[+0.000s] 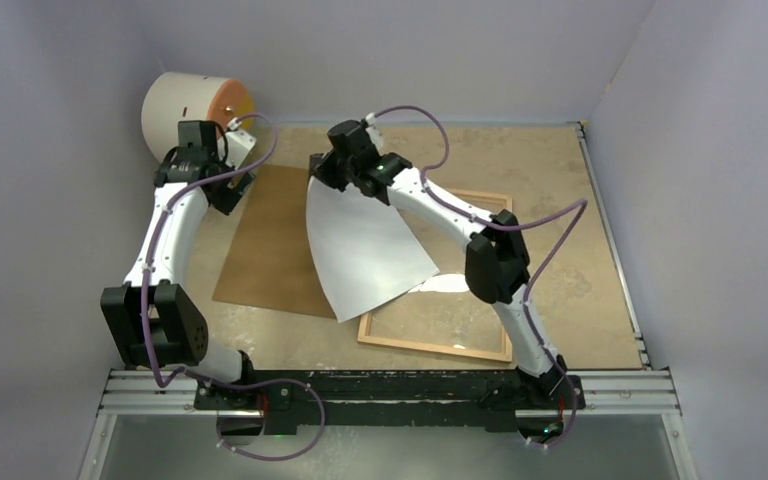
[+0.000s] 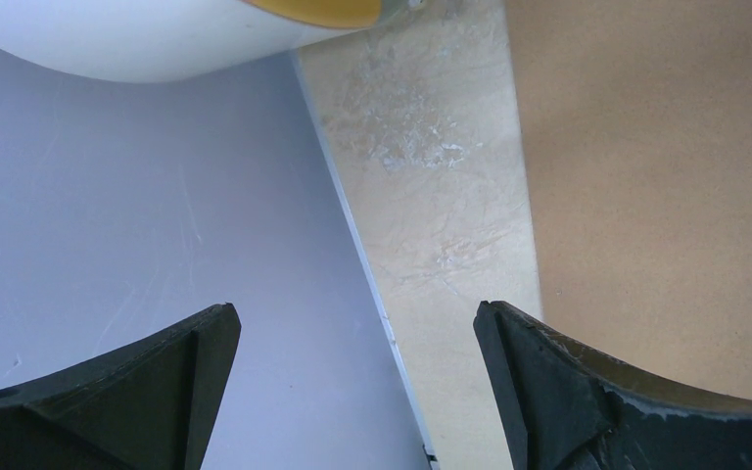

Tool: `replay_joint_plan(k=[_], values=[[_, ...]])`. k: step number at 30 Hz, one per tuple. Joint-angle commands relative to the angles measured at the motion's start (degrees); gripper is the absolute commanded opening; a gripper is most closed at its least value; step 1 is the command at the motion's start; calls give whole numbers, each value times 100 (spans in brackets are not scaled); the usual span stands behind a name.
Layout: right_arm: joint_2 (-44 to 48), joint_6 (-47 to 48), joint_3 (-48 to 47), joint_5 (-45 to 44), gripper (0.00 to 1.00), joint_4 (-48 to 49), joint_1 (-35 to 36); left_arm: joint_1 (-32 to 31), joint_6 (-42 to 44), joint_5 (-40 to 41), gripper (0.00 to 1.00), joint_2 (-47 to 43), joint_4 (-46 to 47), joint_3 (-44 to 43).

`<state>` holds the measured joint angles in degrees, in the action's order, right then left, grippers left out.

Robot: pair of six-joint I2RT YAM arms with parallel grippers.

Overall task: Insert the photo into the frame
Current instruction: Place the photo at the center of the board.

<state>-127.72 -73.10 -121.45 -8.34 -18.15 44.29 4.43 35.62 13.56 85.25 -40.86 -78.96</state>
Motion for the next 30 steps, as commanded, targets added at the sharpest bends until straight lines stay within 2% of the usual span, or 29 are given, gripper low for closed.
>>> replay_joint_plan(k=[1,5,11,17,21,25,30], values=[[-377,-995,-168,-259,0,510,64,6,45,111,100,-277,-141,-171],[-987,-1388,-755,-32,0,620,146,15,120,129,100,-334,-199,-193],[-1272,-2026,-829,400,0,1921,233,14,154,192,100,-351,-243,-260],[-1026,-2021,-881,234,0,2179,257,15,174,213,100,-360,-273,-332],[-1381,-2498,-1272,116,0,1875,343,14,181,195,100,-354,-413,-505],[-1526,-3076,-959,-101,0,2341,449,17,183,142,100,-372,-567,-563],[-2020,-3450,-1646,-266,0,2306,466,14,187,105,100,-380,-649,-501]])
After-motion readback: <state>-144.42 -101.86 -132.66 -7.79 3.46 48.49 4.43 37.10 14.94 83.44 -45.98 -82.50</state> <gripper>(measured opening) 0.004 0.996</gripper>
